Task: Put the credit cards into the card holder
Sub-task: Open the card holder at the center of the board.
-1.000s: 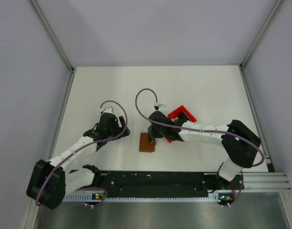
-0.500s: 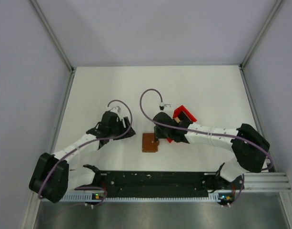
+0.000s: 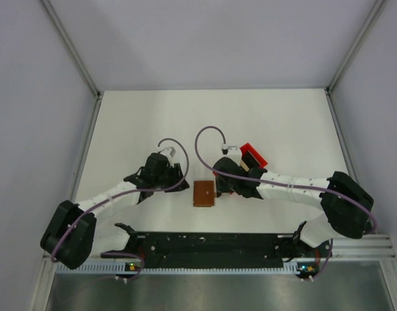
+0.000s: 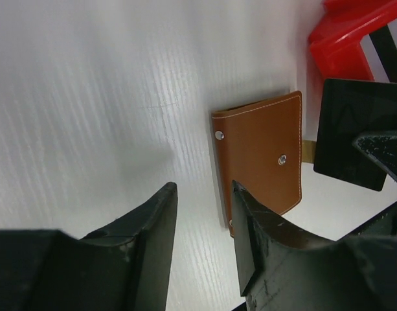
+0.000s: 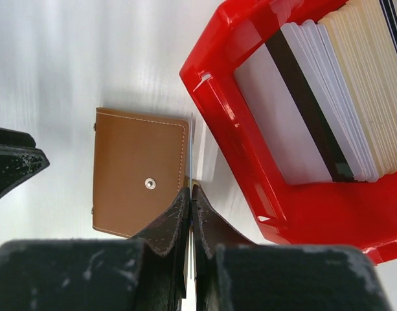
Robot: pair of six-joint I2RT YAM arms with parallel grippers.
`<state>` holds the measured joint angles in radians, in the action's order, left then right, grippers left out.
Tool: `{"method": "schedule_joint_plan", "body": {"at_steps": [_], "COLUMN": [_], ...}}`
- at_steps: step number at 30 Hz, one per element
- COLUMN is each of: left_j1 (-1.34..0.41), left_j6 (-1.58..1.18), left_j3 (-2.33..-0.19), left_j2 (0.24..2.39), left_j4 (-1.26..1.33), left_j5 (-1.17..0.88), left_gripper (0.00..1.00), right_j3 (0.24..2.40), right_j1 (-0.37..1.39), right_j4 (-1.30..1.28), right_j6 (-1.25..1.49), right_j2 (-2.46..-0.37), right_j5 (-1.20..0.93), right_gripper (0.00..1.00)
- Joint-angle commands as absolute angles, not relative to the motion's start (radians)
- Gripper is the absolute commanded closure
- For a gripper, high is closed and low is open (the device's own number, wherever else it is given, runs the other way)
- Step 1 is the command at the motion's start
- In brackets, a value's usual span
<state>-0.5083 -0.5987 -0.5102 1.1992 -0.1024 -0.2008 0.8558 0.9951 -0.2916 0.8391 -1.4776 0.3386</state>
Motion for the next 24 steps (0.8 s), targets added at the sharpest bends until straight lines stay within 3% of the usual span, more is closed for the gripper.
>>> {"method": "schedule_joint_plan", "body": {"at_steps": [1,6,24], "left_j1": [-0.546,-0.564,-0.601], "left_j6": [-0.592,-0.61,-0.658], "left_j3": [-0.503,-0.485,-0.463], "left_j2": [1.236,1.253,1.428], "left_j4": [-0.028,-0.009,0.149], "left_j5": [-0.235,-0.255,-0.313], "left_gripper": [0.62,0.79,0.94], "right_j3": [0.828,0.785,0.703], "right_j1": [1.002,0.979,0.923], "right_j4": [-0.249,-0.187,-0.009], "right_j6": [0.842,0.859,0.893], "right_j2": [-1.453,-1.46,-1.424], "right_j5": [0.327,0.272,0.118], "right_gripper": [1.0,1.0,1.0]}}
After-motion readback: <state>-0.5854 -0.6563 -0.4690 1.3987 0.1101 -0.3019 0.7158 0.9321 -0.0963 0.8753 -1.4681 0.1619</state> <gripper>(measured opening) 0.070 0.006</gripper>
